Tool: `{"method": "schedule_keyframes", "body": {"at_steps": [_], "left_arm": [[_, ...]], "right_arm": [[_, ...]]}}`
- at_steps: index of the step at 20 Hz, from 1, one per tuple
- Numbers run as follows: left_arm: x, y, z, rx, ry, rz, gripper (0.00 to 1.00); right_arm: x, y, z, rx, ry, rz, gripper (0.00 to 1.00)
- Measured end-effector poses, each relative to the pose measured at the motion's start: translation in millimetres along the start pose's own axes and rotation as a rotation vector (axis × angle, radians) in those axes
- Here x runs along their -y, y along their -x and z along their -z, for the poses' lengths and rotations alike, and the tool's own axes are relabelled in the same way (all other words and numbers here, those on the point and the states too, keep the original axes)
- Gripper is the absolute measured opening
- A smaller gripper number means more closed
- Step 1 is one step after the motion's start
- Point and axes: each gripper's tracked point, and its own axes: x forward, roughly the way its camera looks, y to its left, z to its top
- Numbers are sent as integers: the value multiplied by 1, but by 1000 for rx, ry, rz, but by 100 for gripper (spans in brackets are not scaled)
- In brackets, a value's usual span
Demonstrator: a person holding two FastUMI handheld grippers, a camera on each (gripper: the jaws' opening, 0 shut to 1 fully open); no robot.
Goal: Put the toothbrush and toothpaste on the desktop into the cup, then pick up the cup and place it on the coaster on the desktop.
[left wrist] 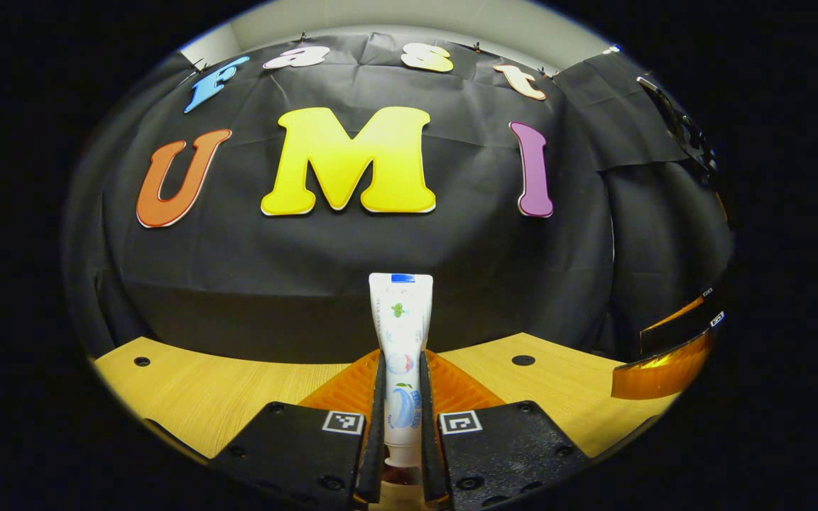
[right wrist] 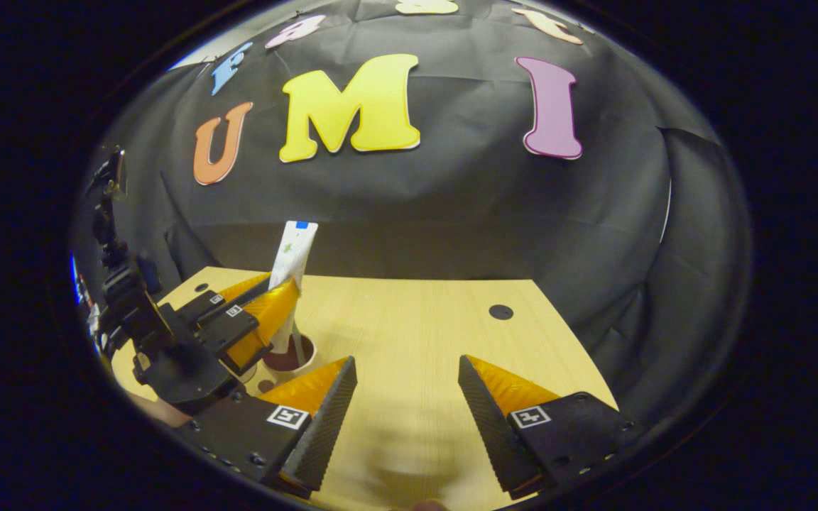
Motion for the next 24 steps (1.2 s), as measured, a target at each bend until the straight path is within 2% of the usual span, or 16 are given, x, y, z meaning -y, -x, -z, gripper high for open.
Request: {"method": "schedule_keyframes", "body": {"at_steps": [6,10,11,13,14,15,16,17,19,24], "left_arm": [[-1,6,29,-77,32,3,32],[0,18,33,-94,49,-2,41],[0,21,32,-99,56,3,52],[-3,30,36,-116,78,-5,65],[-3,34,37,-129,85,-9,56],[-6,39,35,-135,84,-21,70],[-8,44,31,-131,85,-27,76],[-11,50,26,-129,83,-37,87],[-21,62,18,-130,76,-63,94],[-51,105,-2,-152,92,-144,95]], "right_arm": [[-12,-6,2,-2,7,-17,88],[-17,-3,6,-11,10,-18,88],[-18,-2,6,-11,12,-18,88],[-21,0,3,-1,21,-9,88],[-23,1,1,6,21,-8,88],[-26,3,0,8,17,-7,88],[-29,5,0,6,15,-6,88],[-32,7,0,5,13,-8,89],[-37,11,0,-3,14,-7,90],[-55,16,2,-49,42,4,93]]}}
